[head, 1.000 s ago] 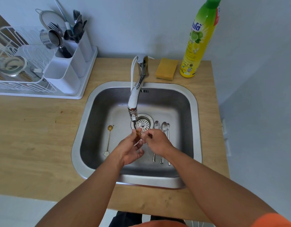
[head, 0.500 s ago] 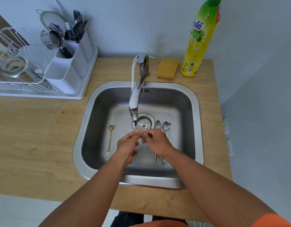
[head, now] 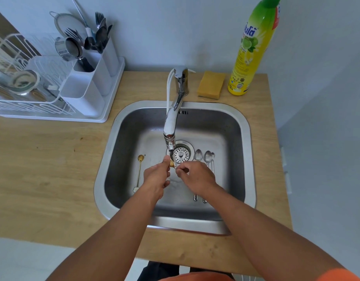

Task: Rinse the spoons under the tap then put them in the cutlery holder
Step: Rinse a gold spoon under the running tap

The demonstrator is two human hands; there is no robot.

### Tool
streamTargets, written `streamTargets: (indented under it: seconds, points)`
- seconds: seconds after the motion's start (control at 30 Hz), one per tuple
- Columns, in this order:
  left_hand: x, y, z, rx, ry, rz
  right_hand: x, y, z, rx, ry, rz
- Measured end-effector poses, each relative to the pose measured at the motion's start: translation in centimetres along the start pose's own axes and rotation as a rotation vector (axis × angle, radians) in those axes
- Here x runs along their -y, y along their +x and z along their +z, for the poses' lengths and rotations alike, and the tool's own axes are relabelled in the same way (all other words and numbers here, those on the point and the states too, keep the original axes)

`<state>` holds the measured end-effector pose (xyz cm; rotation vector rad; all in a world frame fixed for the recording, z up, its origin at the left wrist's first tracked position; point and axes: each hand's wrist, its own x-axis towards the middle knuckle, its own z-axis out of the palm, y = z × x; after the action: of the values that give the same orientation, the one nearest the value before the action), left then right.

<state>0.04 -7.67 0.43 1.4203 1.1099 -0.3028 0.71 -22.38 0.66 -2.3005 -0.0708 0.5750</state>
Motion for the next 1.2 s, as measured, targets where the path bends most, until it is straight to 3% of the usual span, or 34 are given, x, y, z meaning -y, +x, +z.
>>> streamTargets:
  seconds: [0.1,0.3,0.53,1.03,1.2]
  points:
    - [-0.3,-0.1,-0.2,0.035,0.091,0.069,0.1,0.3,-0.2,0.069,0.043,-0.011]
    - [-1.0,-0.4,-1.1,0.23,0.255,0.127,-0.8,1.1,-0.5,0.161,0.485,0.044]
    - [0.7,-1.0,-2.2,0.479,0.341,-0.071,-1.3,1.4,-0.3,0.102,0.734,0.155]
    - [-1.5,-0.4,-2.7,0.304,0.407,0.059,1.1,1.3,0.6,0.04,0.804,0.304]
    - [-0.6,-0.8,-3.1,0.326,0.497,0.128,0.8,2.3,-0.4,-0.037,0.835,0.329]
